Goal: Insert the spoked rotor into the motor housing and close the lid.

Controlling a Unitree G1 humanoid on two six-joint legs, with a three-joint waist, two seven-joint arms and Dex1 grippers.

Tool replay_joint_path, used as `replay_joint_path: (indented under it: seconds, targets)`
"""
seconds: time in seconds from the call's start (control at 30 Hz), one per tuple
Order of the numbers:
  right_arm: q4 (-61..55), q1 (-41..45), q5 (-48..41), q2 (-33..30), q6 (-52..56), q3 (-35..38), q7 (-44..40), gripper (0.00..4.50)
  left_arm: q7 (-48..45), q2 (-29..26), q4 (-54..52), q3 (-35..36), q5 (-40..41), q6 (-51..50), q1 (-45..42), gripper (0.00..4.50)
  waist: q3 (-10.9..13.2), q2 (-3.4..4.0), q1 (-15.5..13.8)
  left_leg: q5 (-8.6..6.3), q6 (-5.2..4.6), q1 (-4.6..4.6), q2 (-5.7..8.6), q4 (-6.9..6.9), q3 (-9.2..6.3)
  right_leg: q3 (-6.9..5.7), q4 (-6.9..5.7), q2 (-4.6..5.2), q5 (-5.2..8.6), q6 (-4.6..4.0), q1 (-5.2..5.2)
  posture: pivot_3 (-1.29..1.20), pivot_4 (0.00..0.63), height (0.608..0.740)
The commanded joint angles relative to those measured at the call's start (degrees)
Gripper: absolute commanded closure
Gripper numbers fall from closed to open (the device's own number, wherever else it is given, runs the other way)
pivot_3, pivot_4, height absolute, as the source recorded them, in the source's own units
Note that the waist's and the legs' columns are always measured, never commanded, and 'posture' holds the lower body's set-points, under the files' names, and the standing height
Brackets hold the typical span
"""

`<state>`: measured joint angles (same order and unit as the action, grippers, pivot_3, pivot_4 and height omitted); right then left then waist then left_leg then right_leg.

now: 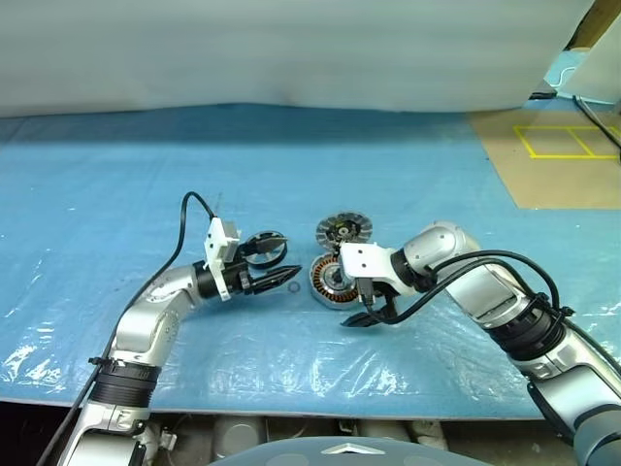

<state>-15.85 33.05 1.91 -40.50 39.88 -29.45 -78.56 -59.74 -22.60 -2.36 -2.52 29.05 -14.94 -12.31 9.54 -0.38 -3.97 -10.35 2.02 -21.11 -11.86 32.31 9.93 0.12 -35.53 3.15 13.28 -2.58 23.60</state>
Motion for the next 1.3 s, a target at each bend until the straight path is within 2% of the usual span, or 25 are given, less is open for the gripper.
replay_joint_path:
  seconds: [0.03, 0.33, 0.4, 0.47, 0.53, 0.6, 0.7, 0.9, 1.03, 1.3]
  targets:
    - [-1.7, 1.3, -3.9, -1.9, 0.9, 3.6, -1.1, 0.10, 0.0, -0.2, -0.9, 0.5, 0.5, 0.1, -0.6, 0.81, 0.0, 0.00, 0.0, 0.00, 0.00, -0.01, 0.00, -0.01, 0.00, 0.00, 0.01, 0.00, 0.00, 0.00, 0.01, 0.00, 0.150, 0.740]
    - [-8.9, -0.4, -17.5, -5.1, 8.2, 16.7, 1.0, 0.10, -3.2, -4.6, -5.9, 1.2, 4.3, -5.0, 3.5, 0.81, 0.0, 0.02, -0.1, 0.01, 0.01, -0.07, -0.02, -0.16, 0.05, 0.01, 0.06, -0.07, 0.02, -0.03, 0.17, 0.00, 0.150, 0.740]
    - [-10.8, -2.6, -20.0, -5.4, 9.2, 19.7, 2.6, 0.10, -4.2, -5.9, -5.9, 0.5, 3.6, -4.8, 4.0, 0.81, 0.0, 0.02, -0.2, 0.00, 0.00, -0.07, -0.01, -0.15, 0.06, 0.02, 0.06, -0.06, 0.02, -0.03, 0.16, 0.00, 0.150, 0.740]
    - [-11.6, -7.6, -18.7, -5.5, 4.6, 22.5, 6.6, 0.10, -6.4, -7.5, -5.1, -2.1, -0.2, -1.2, 4.6, 0.81, 0.0, 0.01, -0.4, 0.00, 0.00, -0.07, -0.01, -0.14, 0.05, 0.01, 0.10, -0.03, 0.02, -0.02, 0.13, 0.00, 0.150, 0.740]
    - [-10.7, -11.5, -18.0, -1.6, 2.2, 26.7, 14.0, 0.10, -4.8, -6.9, -3.4, -3.6, -3.4, 1.4, 4.2, 0.81, 0.0, 0.02, -0.6, 0.00, 0.01, -0.03, -0.01, -0.18, 0.04, -0.01, 0.24, -0.02, 0.04, 0.01, 0.03, 0.00, 0.150, 0.740]
    - [-10.3, -12.7, -20.6, 3.2, 6.5, 31.9, 21.0, 0.10, -2.5, -5.3, -1.3, -4.2, -6.1, 4.0, 3.0, 0.81, 0.0, 0.06, -0.5, 0.00, 0.01, -0.04, 0.01, -0.19, 0.06, 0.01, 0.33, -0.01, 0.02, 0.03, 0.02, 0.00, 0.150, 0.740]
    - [-12.9, -15.7, -23.8, 5.9, 10.2, 36.8, 25.6, 0.10, -1.4, -3.5, 0.8, -4.9, -7.9, 5.6, 1.8, 0.81, 0.0, 0.06, -0.4, 0.01, 0.02, -0.05, 0.03, -0.19, 0.06, 0.02, 0.31, 0.00, 0.01, 0.05, 0.04, 0.00, 0.150, 0.740]
    - [-17.3, -18.4, -27.2, 8.0, 14.9, 38.7, 33.6, 0.10, -1.7, -3.5, 6.7, -8.6, -14.9, 12.4, 1.4, 0.81, 0.0, 0.10, -0.1, 0.14, 0.25, -0.04, 0.03, -0.37, 0.05, 0.00, 0.41, -0.06, 0.01, 0.05, 0.06, 0.00, 0.150, 0.740]
    - [-18.5, -19.4, -28.9, 7.6, 16.0, 39.1, 36.0, 0.10, -1.5, -3.3, 10.6, -9.9, -17.7, 16.3, 1.0, 0.81, 0.0, 0.10, -0.3, 0.14, 0.25, -0.05, 0.03, -0.41, 0.05, -0.01, 0.46, -0.03, 0.01, 0.06, 0.04, 0.00, 0.150, 0.740]
    - [-18.2, -21.6, -29.6, 5.3, 14.8, 38.4, 38.5, 0.10, -0.2, 1.0, 19.6, -11.2, -20.4, 23.1, -1.1, 0.81, 0.0, 0.17, -0.6, 0.13, 0.25, 0.06, 0.06, -0.41, 0.04, -0.02, 0.55, 0.02, 0.00, 0.10, -0.12, 0.00, 0.150, 0.740]
